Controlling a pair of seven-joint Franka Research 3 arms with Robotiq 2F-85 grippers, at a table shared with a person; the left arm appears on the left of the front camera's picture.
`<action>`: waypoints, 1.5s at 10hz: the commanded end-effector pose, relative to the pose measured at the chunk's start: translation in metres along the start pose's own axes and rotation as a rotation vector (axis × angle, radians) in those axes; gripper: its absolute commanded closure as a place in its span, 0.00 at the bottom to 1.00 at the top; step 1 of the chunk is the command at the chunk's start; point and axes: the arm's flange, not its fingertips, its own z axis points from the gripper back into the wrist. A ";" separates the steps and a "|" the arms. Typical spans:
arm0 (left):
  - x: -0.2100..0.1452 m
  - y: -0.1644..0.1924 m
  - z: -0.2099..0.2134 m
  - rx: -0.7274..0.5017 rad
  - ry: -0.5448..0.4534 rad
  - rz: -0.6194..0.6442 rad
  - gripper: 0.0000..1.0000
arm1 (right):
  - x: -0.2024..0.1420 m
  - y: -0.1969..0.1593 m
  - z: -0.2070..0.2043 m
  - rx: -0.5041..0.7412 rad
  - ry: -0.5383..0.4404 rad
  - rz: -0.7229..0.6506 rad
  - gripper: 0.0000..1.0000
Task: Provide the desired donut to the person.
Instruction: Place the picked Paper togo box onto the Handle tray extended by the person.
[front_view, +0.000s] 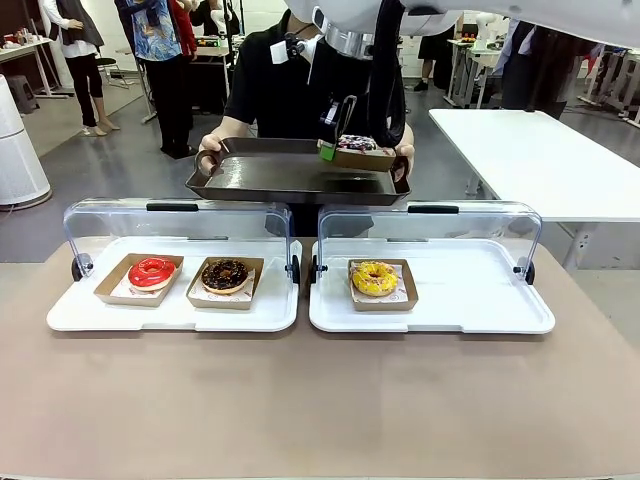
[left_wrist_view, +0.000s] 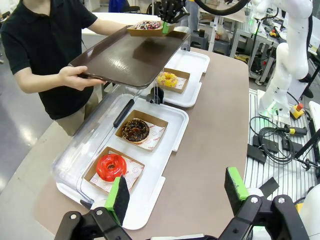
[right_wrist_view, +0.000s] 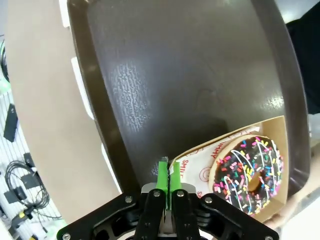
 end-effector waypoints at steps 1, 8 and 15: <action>0.000 -0.001 0.001 -0.003 -0.009 -0.009 0.00 | 0.001 -0.012 -0.005 0.005 0.000 0.007 0.98; 0.000 -0.001 0.001 -0.003 -0.009 -0.009 0.00 | -0.012 -0.023 -0.024 0.065 -0.003 -0.017 0.39; 0.000 -0.001 0.001 -0.003 -0.009 -0.009 0.00 | -0.014 -0.018 -0.012 0.069 -0.012 0.013 0.00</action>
